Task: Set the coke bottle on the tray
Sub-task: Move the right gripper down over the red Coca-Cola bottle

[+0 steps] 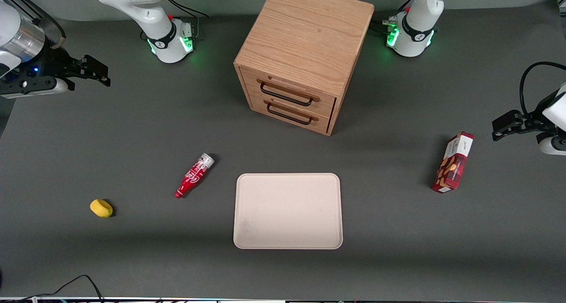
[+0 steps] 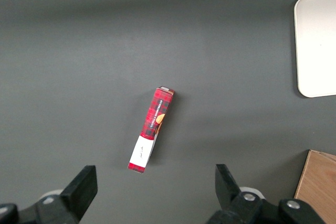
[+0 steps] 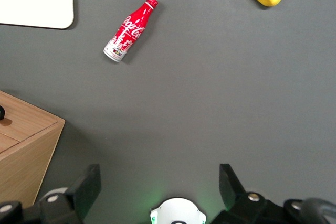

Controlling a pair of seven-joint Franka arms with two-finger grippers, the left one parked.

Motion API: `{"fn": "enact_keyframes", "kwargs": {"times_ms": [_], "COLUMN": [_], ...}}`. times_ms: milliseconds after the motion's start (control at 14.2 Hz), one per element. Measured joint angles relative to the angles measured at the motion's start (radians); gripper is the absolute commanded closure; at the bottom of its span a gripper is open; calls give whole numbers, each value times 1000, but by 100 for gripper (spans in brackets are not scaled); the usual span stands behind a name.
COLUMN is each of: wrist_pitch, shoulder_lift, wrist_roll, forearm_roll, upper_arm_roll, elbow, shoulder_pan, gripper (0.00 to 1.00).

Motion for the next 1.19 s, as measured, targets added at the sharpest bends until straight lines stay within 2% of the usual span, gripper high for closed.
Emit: {"fn": "enact_keyframes", "kwargs": {"times_ms": [421, 632, 982, 1193], "wrist_pitch": [-4, -6, 85, 196], "shoulder_lift": [14, 57, 259, 368], "wrist_roll": [1, 55, 344, 501], "forearm_roll": [0, 0, 0, 0], "upper_arm_roll": [2, 8, 163, 206], "elbow": [9, 13, 45, 48], "shoulder_pan": [0, 0, 0, 0], "gripper": [0, 0, 0, 0]}}
